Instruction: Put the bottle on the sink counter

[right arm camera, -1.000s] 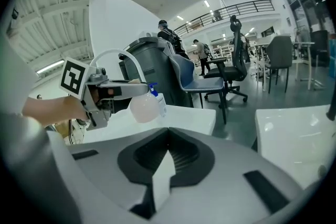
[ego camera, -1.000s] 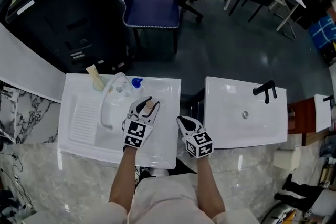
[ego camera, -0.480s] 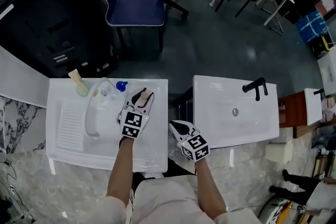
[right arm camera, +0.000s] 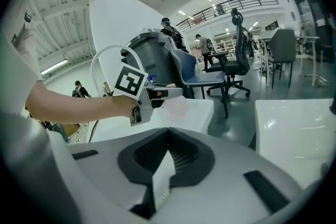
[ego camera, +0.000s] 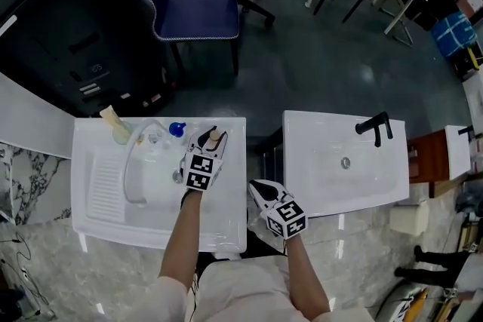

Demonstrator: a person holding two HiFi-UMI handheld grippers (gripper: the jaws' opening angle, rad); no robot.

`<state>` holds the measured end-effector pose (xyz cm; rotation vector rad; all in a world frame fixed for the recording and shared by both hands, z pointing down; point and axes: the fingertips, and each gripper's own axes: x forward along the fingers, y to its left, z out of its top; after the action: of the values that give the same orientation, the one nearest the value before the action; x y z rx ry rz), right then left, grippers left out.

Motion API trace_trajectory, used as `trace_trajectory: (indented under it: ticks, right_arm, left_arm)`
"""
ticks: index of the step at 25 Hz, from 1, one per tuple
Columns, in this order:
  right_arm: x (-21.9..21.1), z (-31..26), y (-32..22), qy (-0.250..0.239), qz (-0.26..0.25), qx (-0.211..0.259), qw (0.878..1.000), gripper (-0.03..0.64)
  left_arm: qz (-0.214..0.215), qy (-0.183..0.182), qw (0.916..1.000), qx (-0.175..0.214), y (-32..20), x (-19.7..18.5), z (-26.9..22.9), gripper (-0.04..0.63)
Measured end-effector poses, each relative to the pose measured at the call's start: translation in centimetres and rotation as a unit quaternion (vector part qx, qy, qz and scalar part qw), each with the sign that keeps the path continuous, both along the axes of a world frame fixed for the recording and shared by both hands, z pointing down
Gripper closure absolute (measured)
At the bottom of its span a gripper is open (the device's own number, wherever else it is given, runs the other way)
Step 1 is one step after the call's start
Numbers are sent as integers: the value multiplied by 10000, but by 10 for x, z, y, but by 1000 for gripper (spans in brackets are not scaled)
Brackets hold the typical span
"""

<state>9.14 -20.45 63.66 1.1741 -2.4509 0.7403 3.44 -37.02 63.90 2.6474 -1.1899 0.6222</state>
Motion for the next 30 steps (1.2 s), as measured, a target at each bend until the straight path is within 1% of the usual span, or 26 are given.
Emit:
trace_trajectory:
  ticks: [5,10,15,18,25,30]
  right_arm:
    - [7,1,9,53,66,181,9998,612]
    - [16,5,13,30,152,124,9998,612]
    - [21,7,13,8,176,96,9998,612]
    - [20,8,13,-26,142,91,9999,612]
    - [19,4,12,-76,101,219,9997,612]
    - [25,3,15,-110,127,217,9996,612]
  left_arm:
    - [-103,-78,9999,-39,-8,1,17,469]
    - [-179,-106,9998,26,-14,-1,21,469]
    - [-106,-137,9997,157,-14,1,19,469]
    - [-113,-117,9997,187,-11,1,20,469]
    - [-133,91,9997,206,-11,0,23,462]
    - [-131,3,9997,185,-13,-1,22,459]
